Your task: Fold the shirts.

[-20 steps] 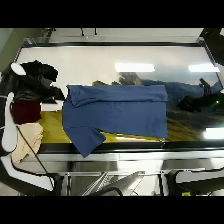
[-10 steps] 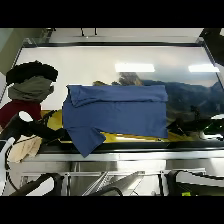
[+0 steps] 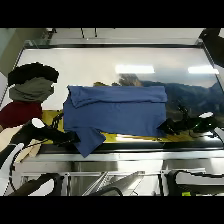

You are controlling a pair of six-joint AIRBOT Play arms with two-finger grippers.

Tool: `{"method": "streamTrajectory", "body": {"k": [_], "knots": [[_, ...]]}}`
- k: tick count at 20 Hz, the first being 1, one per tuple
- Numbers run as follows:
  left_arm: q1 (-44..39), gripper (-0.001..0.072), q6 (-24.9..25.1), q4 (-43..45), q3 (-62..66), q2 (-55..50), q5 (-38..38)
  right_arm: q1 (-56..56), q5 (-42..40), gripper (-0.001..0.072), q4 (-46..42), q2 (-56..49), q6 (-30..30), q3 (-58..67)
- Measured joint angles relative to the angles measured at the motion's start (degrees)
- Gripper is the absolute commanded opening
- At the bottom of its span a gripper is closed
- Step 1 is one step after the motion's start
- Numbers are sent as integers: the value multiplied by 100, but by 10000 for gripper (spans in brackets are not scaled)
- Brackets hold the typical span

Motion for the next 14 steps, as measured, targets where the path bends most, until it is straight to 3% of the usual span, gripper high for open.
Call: {"method": "streamTrajectory", "body": {"k": [1,3,6,10,11,12,13,14], "knots": [[-94,379,66,-116,131,-140,201,17,13,386,0,-7,-2,-2],[-271,40,170,-234,409,-404,514,39,87,380,0,-11,-15,-7],[-476,16,278,-328,758,-662,588,57,162,379,-2,-15,-17,-13],[-404,16,345,-330,1003,-765,120,48,319,277,-225,-20,-61,-15],[-334,16,354,-302,1025,-769,-26,26,369,154,-267,-20,-63,-13],[-251,15,365,-289,1045,-741,-212,0,380,81,-337,-17,-68,-7],[-175,15,369,-280,1058,-684,-317,-39,409,21,-393,-13,-68,-2],[-105,15,389,-271,1064,-599,-393,-76,435,21,-442,17,-70,0]]}}
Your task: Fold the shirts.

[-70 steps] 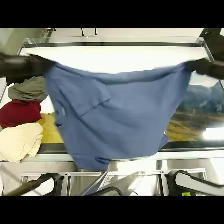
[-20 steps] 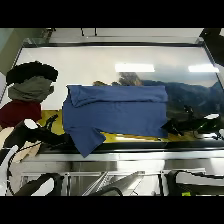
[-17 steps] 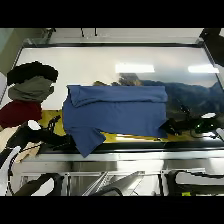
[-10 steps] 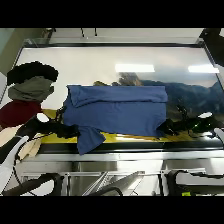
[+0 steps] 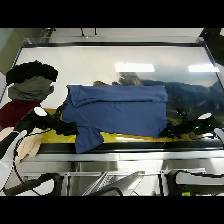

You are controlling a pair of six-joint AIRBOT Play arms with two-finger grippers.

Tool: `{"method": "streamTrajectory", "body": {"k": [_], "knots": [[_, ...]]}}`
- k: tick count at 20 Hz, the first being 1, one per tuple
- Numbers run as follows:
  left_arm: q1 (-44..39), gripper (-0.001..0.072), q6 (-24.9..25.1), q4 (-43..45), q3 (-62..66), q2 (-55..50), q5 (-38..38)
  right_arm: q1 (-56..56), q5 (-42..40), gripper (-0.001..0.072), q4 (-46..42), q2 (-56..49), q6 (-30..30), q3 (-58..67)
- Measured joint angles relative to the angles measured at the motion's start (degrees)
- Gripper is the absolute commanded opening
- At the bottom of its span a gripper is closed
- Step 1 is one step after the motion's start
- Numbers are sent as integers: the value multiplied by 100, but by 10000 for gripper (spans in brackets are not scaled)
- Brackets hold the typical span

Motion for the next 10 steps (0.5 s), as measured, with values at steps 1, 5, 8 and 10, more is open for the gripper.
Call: {"method": "streamTrajectory", "body": {"k": [1,5,8,10], "knots": [[70,15,7,2,7,122,-74,-39,2,21,0,39,-20,4],[299,15,66,-4,20,634,-247,-299,90,21,192,319,-35,17],[542,15,85,-24,20,1097,-479,-730,151,21,297,638,66,22],[654,14,90,-28,28,1438,-638,-925,201,22,570,861,72,31]]}}
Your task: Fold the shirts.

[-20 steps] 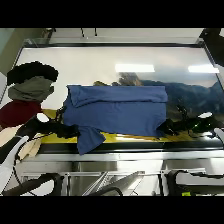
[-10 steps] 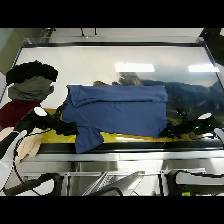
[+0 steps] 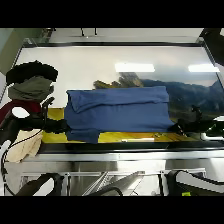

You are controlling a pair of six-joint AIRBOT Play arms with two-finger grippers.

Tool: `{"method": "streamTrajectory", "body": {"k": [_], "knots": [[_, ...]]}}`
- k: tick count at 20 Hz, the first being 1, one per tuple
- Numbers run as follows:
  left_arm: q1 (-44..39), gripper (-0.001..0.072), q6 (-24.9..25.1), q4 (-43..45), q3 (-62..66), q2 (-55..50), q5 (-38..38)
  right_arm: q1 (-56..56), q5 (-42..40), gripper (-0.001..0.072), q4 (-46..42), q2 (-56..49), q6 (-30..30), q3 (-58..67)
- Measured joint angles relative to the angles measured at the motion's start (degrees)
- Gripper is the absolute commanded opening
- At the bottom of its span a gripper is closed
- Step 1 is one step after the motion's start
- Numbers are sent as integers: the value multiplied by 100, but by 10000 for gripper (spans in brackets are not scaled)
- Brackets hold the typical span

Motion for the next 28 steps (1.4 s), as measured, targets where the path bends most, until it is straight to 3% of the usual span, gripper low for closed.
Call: {"method": "streamTrajectory", "body": {"k": [6,15,16,17,18,19,20,21,22,28], "knots": [[-291,15,63,-83,1049,15,-13,444,-330,22,962,59,-295,732],[-723,17,83,-127,4068,-2830,315,1510,-1569,24,1209,-2190,-483,2811],[-769,20,83,-127,4332,-3141,354,1578,-1663,80,1211,-2404,-501,2951],[-809,181,83,-129,4590,-3434,374,1633,-1742,240,1211,-2577,-522,3071],[-839,688,83,-131,4852,-3720,358,1674,-1784,254,1211,-2704,-542,3180],[-855,689,81,-129,5106,-3974,308,1696,-1801,256,1209,-2771,-546,3285],[-859,689,35,-131,5346,-4188,221,1694,-1801,402,1187,-2789,-562,3388],[-846,688,-17,-127,5602,-4387,140,1668,-1801,602,1099,-2776,-562,3517],[-811,688,-83,-125,5831,-4533,63,1626,-1816,630,935,-2756,-562,3637],[-509,688,-542,-98,6944,-4854,-507,1309,-1764,633,280,-3010,-72,4044]]}}
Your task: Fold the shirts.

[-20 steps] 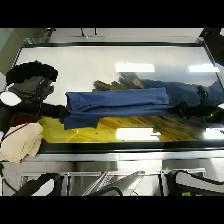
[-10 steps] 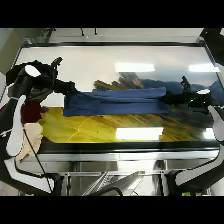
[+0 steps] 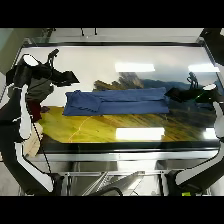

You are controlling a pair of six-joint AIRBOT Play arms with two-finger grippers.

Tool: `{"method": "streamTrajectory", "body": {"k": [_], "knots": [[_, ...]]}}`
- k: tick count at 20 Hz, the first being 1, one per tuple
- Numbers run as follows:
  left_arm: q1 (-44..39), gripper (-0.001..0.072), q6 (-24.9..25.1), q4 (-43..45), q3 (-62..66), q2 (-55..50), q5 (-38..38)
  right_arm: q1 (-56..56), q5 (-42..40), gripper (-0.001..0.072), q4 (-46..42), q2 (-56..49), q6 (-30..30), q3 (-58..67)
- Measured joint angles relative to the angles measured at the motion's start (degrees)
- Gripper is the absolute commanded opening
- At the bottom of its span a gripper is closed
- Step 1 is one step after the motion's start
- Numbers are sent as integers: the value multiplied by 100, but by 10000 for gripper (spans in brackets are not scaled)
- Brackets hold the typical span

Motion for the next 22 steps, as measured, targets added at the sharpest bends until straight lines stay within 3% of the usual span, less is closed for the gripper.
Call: {"method": "streamTrajectory", "body": {"k": [6,7,9,10,11,17,22], "knots": [[-83,686,-205,-35,129,103,-417,140,505,610,485,-402,-170,63],[-142,577,-225,-33,109,107,-459,175,595,438,527,-435,-205,63],[-306,233,-240,-46,90,120,-511,223,793,197,527,-501,-227,50],[-417,50,-240,-48,81,120,-531,234,822,19,487,-511,-254,50],[-533,17,-240,-46,76,120,-557,240,857,24,514,-520,-256,50],[-1539,16,-229,-50,70,-83,-140,251,1211,23,809,-369,-317,402],[-2680,16,-271,-50,72,-798,859,262,2024,24,1565,63,-17,1209]]}}
